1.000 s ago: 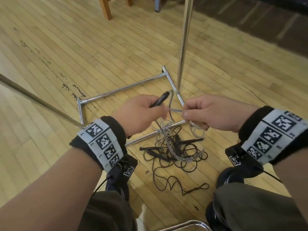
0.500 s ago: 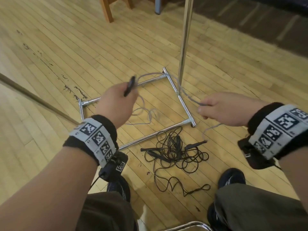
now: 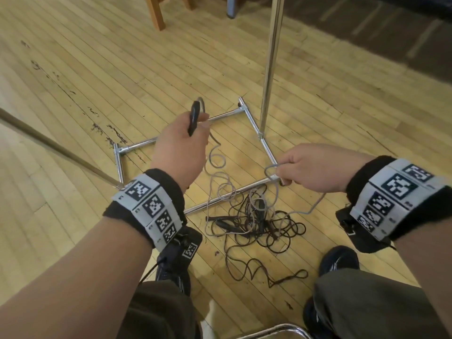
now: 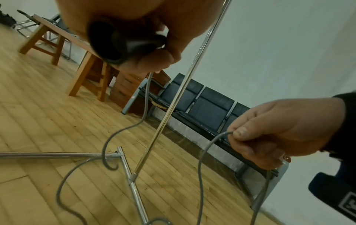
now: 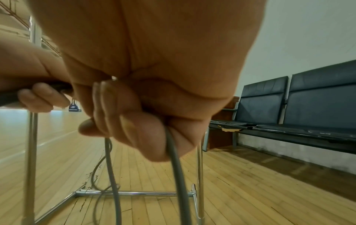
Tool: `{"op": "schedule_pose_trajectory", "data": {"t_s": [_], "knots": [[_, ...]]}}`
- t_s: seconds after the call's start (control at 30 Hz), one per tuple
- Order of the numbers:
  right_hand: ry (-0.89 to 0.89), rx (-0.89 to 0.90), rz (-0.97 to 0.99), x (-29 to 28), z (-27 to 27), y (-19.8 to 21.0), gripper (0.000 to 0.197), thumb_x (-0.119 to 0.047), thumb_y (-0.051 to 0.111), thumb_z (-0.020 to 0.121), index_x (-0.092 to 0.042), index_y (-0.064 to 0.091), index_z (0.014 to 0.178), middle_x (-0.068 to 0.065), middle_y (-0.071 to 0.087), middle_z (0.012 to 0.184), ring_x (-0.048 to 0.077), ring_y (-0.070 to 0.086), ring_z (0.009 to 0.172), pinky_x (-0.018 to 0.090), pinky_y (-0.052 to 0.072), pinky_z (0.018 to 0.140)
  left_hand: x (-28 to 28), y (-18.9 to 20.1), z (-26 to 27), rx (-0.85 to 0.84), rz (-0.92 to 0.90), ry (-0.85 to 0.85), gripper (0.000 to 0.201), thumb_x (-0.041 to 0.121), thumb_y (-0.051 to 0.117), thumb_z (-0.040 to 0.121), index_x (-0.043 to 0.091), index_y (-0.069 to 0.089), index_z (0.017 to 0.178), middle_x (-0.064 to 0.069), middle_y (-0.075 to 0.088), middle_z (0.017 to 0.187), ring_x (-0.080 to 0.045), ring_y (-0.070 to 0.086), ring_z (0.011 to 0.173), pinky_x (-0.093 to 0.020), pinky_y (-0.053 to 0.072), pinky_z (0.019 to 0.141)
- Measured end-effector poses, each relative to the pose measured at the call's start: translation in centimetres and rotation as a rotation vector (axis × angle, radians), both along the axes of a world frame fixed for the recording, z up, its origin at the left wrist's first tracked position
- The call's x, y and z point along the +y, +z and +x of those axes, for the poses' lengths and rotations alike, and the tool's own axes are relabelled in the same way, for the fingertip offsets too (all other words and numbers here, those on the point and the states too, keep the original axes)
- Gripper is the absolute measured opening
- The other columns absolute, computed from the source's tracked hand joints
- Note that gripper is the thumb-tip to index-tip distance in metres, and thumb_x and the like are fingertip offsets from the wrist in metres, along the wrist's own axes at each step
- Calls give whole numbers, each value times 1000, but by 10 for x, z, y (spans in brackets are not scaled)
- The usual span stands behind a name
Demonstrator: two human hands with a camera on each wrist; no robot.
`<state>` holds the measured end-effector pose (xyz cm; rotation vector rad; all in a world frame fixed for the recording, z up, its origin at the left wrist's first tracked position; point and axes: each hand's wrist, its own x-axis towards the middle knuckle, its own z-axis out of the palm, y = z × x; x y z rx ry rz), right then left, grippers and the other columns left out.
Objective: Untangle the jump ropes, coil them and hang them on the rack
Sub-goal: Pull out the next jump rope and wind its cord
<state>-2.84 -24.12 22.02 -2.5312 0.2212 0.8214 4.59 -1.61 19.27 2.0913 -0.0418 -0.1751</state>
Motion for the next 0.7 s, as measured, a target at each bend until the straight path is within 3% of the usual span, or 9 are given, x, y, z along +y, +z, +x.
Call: {"op": "schedule_pose_trajectory", "data": {"t_s": [0.07,0.17,0.27,0.33,0.37,0.43,0.57,0.63,0.7], "knots": [[-14,-19,10,0,1,0,33,-32,47,103,-19,68,80,-7,45,52,9,35,40,29,32,47,-1,2,-2,-15,-126,-33,18,29,57,102,38,72,110,8,73,84,-9,64,57,-33,57,54],[-11,-67,139,5,1,2,30,-31,52,100,-18,70,79,-2,50,60,12,39,48,33,35,52,-4,1,-8,49,-213,-328,21,22,64,100,34,75,112,11,72,73,-14,63,53,-31,53,54],[-55,-75,382,10,0,5,26,-27,58,98,-13,71,80,-8,46,55,14,39,51,36,34,55,-9,-1,-18,164,-179,-631,22,24,67,102,30,72,123,14,67,62,-11,58,46,-23,47,47],[-56,-91,439,9,0,6,23,-25,60,98,-14,71,81,-8,44,55,16,38,53,37,33,55,-10,0,-18,161,-138,-659,8,27,70,102,26,71,110,13,63,58,-9,54,44,-22,44,44],[-47,-106,437,8,0,6,22,-26,60,98,-16,71,82,-8,43,56,18,38,55,38,33,56,-9,0,-15,136,-120,-614,5,30,71,101,25,70,100,13,59,55,-9,51,44,-23,43,44],[-64,-147,403,2,0,4,21,-28,58,99,-19,70,83,-8,43,56,17,38,55,38,35,55,-4,1,-6,73,-95,-462,16,36,72,100,26,67,88,13,52,54,-12,46,46,-27,42,46],[-90,-143,180,-23,1,-9,25,-32,53,102,-21,69,86,-7,49,58,14,44,53,39,41,54,15,1,14,11,-153,-13,17,42,67,99,30,68,88,14,52,60,-14,46,54,-34,46,53],[-86,-83,71,-35,-1,-16,25,-33,50,105,-21,67,90,-4,63,68,20,58,64,41,51,64,27,2,22,-16,-165,170,16,42,66,99,31,68,88,13,53,62,-13,49,56,-35,49,56],[-107,-42,21,-43,-4,-23,24,-33,49,106,-22,66,93,-2,72,84,21,67,81,36,50,68,35,1,27,-52,-109,263,17,46,64,97,32,66,87,9,56,66,-17,53,59,-42,55,59]]}}
